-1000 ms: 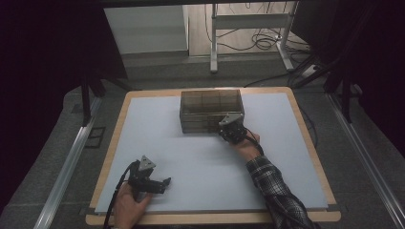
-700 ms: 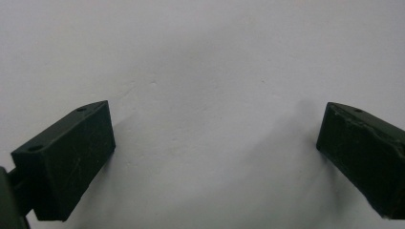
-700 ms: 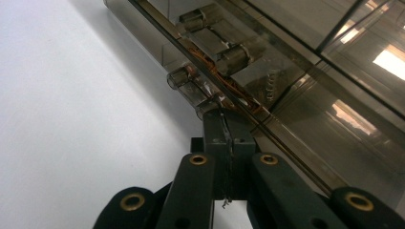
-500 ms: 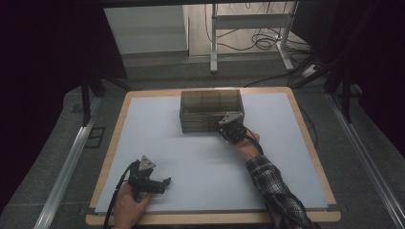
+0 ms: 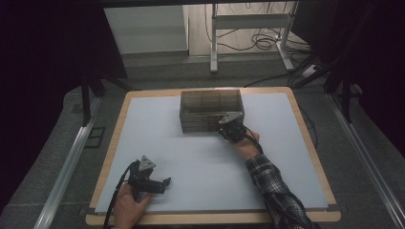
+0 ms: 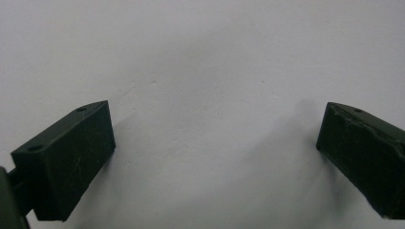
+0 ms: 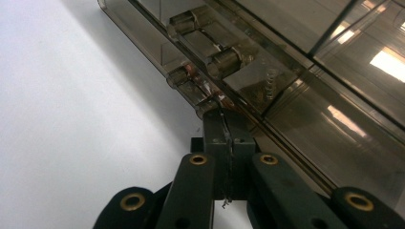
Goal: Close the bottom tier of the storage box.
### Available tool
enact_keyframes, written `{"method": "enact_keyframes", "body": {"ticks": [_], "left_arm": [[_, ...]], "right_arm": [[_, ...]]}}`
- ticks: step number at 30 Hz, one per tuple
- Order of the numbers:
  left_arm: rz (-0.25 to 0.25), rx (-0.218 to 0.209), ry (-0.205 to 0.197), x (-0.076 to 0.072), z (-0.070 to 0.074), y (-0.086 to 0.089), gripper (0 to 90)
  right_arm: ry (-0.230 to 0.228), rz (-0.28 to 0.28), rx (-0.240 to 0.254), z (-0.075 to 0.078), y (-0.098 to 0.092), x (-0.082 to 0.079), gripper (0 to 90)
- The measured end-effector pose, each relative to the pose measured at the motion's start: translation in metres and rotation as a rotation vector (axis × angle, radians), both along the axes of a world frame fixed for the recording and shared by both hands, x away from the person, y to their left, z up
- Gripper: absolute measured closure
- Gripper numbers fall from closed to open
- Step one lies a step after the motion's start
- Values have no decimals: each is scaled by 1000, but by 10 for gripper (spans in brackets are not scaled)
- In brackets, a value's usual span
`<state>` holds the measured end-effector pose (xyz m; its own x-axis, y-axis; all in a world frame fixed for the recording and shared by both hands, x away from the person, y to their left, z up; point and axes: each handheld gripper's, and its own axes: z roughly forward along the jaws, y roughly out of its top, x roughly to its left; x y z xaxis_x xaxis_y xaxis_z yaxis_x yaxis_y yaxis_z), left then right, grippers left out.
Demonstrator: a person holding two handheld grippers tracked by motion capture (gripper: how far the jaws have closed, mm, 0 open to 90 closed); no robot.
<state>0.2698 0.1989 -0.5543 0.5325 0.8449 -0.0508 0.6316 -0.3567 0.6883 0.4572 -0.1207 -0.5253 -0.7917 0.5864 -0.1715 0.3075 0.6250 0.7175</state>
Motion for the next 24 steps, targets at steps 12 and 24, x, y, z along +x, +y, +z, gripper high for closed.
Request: {"method": "enact_keyframes", "body": {"ticks": [12,24], "left_arm": [[0,0,0,0,0,0,0],[0,0,0,0,0,0,0]], "right_arm": [[-1,1,-1,0,0,0,888],[-11,-4,0,1,-5,-2,866]]}}
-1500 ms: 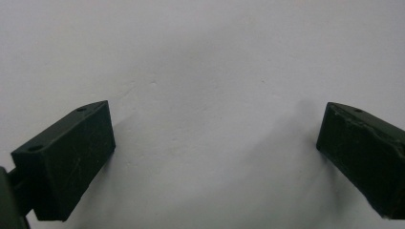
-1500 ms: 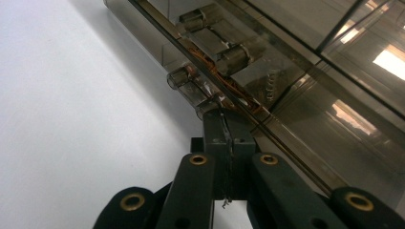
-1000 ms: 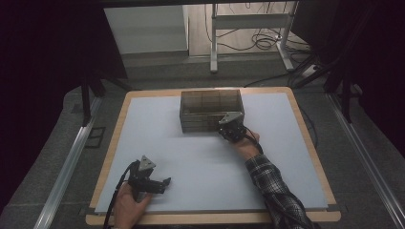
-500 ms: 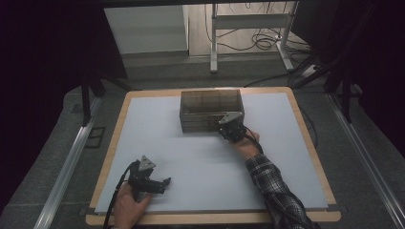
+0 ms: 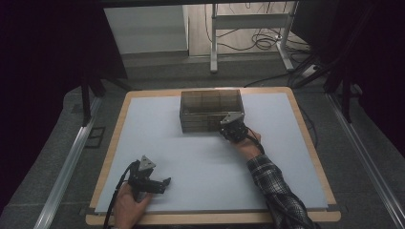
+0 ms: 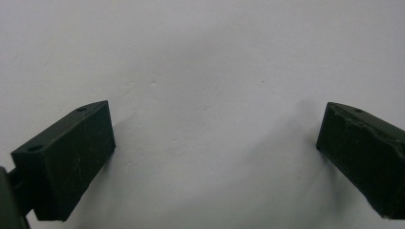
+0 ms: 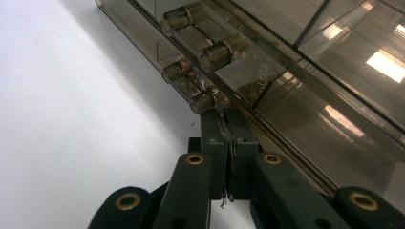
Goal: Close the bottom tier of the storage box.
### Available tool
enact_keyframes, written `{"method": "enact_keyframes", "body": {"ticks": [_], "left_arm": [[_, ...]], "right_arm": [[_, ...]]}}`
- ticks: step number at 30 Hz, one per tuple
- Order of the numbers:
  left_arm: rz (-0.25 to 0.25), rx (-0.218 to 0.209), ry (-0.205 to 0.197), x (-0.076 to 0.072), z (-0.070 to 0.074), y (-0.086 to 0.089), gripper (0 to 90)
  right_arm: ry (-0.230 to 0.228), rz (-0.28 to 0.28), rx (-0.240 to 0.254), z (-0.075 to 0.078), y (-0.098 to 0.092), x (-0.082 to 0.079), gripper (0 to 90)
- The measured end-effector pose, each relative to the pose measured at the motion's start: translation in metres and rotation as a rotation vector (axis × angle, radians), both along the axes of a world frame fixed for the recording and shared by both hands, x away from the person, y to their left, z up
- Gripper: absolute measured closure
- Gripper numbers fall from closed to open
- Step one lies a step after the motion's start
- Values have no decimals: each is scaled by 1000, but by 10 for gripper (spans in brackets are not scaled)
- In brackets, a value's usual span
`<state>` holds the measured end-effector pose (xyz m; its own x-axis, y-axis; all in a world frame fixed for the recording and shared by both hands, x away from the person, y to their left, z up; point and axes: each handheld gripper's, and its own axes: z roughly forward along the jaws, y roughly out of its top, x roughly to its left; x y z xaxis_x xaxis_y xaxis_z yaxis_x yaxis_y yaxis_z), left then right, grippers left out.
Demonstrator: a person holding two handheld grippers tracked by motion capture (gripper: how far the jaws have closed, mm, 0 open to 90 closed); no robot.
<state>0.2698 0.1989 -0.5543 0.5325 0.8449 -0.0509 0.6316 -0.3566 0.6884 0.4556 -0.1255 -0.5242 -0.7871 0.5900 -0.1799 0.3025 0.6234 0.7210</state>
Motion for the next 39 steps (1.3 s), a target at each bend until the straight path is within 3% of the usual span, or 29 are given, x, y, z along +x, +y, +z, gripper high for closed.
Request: {"method": "enact_keyframes", "body": {"ticks": [39], "left_arm": [[0,0,0,0,0,0,0]], "right_arm": [[-12,41,12,10,-4,-16,781]]}}
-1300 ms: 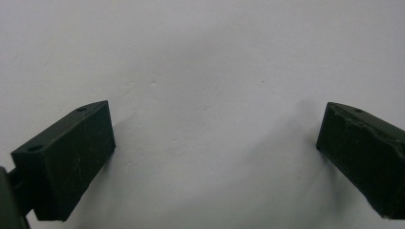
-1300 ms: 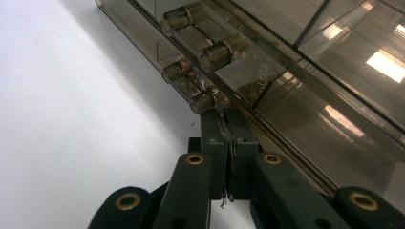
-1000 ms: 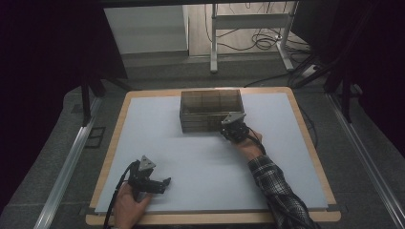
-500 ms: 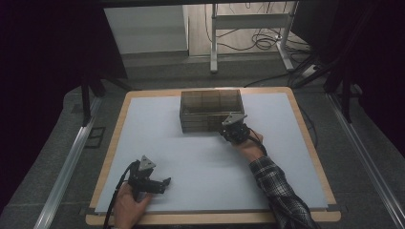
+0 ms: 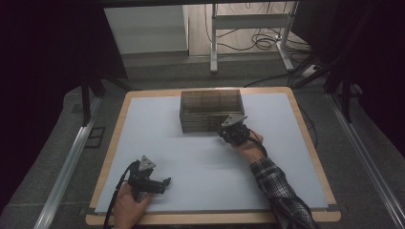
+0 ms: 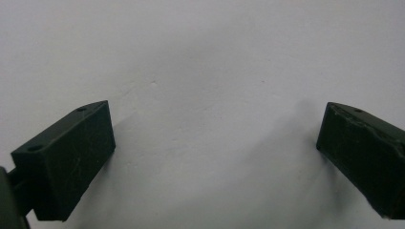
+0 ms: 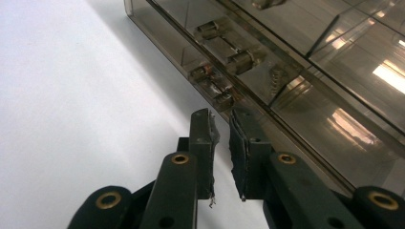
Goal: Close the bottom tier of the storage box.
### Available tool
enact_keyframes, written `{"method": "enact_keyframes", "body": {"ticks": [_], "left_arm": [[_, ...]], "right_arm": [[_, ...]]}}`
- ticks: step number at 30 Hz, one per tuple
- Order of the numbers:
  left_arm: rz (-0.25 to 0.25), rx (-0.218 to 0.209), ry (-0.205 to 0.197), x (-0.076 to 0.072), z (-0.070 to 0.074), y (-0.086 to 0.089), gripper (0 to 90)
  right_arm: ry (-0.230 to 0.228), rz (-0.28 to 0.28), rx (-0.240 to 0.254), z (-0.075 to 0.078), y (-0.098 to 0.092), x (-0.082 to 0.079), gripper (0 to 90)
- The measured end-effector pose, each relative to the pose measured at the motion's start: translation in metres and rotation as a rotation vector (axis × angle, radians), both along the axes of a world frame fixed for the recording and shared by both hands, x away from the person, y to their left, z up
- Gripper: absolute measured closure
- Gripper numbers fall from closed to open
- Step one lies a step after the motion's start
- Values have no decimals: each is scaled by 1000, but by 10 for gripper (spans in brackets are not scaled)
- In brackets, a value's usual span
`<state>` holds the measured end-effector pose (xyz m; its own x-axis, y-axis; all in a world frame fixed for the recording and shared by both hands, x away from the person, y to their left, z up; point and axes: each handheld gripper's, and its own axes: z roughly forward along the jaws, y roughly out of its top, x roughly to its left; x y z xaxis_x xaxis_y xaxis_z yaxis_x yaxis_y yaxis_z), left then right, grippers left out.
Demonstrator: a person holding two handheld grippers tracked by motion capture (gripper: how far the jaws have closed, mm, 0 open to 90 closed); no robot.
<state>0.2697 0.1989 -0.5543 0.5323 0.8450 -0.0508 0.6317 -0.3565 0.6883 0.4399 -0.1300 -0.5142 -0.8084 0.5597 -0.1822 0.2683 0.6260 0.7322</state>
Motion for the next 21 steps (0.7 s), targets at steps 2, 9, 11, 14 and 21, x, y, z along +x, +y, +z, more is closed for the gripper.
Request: {"method": "enact_keyframes", "body": {"ticks": [2,9,11,14,21], "left_arm": [[0,0,0,0,0,0,0],[0,0,0,0,0,0,0],[0,0,0,0,0,0,0],[0,0,0,0,0,0,0],[0,0,0,0,0,0,0]], "right_arm": [[1,3,4,0,0,-1,777],[4,16,10,0,3,-6,747],[2,22,10,0,3,-7,738],[0,28,14,1,5,-10,722],[-3,42,20,2,6,-16,698]]}}
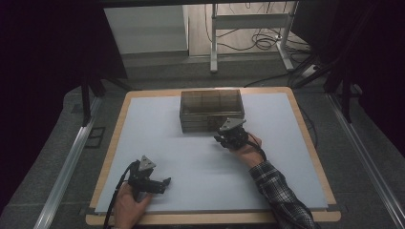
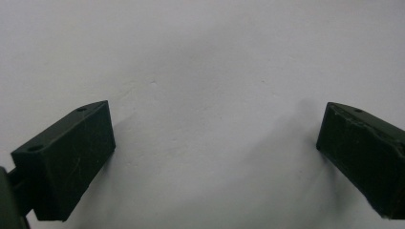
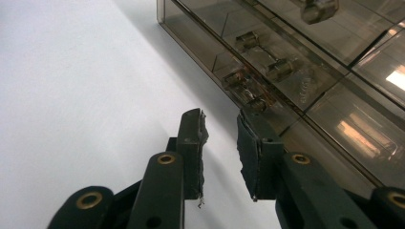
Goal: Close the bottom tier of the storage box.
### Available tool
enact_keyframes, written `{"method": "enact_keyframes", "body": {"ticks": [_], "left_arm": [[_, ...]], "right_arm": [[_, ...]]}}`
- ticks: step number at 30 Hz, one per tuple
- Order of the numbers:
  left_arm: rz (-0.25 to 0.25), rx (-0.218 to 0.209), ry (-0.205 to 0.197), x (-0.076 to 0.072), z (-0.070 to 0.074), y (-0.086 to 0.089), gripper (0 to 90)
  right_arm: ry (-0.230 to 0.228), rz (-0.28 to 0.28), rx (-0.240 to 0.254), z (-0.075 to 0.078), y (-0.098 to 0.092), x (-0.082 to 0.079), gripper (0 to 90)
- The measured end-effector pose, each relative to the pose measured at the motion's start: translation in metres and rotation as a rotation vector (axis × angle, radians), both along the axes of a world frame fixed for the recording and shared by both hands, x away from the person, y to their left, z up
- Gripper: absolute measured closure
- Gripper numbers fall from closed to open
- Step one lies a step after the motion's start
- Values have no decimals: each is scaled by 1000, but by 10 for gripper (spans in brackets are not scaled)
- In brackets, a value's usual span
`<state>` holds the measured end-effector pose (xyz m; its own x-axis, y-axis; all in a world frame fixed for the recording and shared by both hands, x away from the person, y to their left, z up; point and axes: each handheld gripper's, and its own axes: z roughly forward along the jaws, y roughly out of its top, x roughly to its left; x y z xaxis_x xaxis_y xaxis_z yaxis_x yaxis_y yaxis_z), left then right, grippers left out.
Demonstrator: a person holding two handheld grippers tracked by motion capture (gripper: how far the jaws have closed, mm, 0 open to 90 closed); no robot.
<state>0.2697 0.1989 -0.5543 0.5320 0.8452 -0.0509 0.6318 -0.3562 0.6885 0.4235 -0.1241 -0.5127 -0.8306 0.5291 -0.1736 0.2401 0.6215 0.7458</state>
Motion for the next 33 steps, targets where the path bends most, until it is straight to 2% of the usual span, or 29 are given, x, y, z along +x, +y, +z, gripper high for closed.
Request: {"method": "enact_keyframes", "body": {"ticks": [33], "left_arm": [[-1,0,0,0,0,0,0]], "right_arm": [[8,37,22,6,3,-16,527]]}}
